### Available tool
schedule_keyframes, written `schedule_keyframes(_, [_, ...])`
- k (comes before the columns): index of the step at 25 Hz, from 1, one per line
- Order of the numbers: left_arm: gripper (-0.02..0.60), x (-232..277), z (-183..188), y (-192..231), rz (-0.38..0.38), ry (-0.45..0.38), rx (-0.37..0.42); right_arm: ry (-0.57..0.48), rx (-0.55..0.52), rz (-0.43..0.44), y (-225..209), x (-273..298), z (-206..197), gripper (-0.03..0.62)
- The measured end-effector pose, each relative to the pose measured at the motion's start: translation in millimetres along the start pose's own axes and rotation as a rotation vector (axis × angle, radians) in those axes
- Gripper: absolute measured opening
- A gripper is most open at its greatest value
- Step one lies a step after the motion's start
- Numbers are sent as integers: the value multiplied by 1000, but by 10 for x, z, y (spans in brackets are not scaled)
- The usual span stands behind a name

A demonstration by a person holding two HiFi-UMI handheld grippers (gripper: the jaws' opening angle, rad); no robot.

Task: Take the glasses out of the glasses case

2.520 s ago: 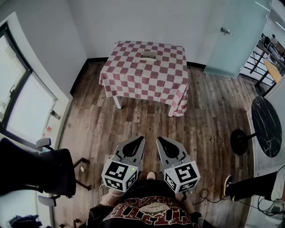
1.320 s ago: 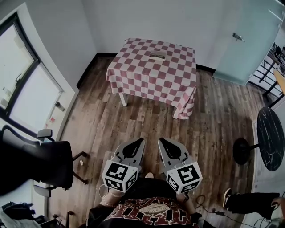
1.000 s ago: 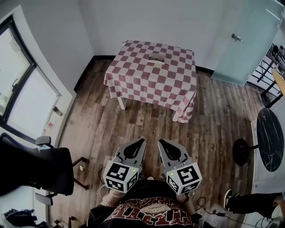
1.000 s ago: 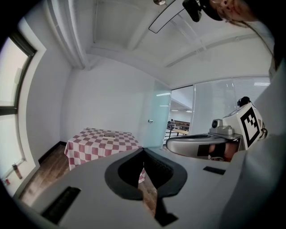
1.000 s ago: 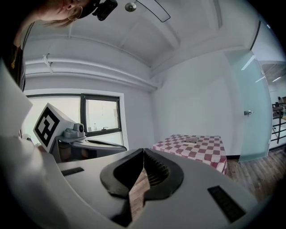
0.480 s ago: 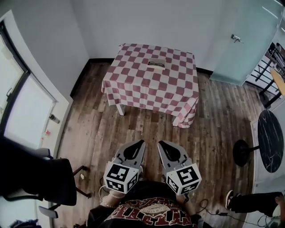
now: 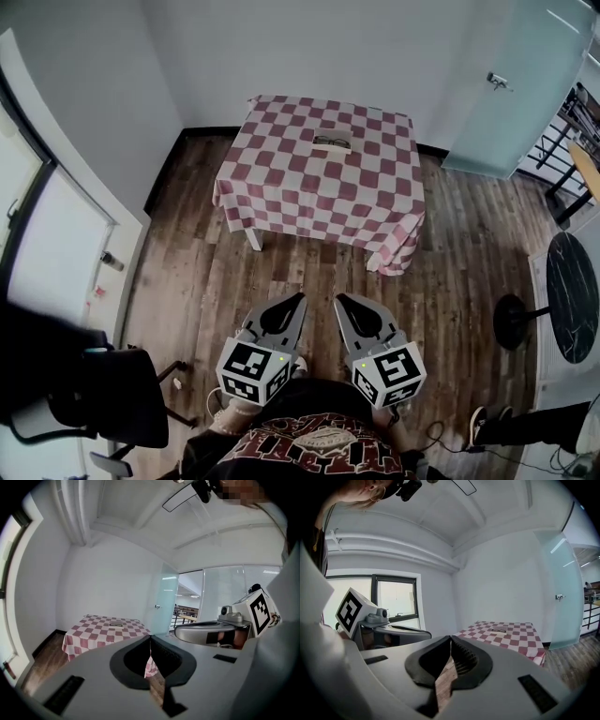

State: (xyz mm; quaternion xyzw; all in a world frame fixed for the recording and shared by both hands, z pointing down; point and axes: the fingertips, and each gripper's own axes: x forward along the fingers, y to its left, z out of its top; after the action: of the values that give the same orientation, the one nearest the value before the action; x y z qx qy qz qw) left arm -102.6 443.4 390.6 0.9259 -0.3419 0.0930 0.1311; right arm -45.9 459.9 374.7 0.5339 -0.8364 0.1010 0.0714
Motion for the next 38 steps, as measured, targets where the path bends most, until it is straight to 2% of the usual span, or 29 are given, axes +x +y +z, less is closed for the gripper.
schedule_keyframes(8, [9,87,55,128,-12,-5,-1,4,13,-11,-12,151,10,20])
schedule_keyframes(16, [9,214,43,259,16,9,-17,16,7,26,-91,342,15,20])
schedule_keyframes(27, [9,882,337,397,59,7,-21,20,-3,81,-706,719,237,20])
schedule_keyframes(38, [9,1526,641,359,83,-35,-16,12,-19,128,-1323,895,412,20])
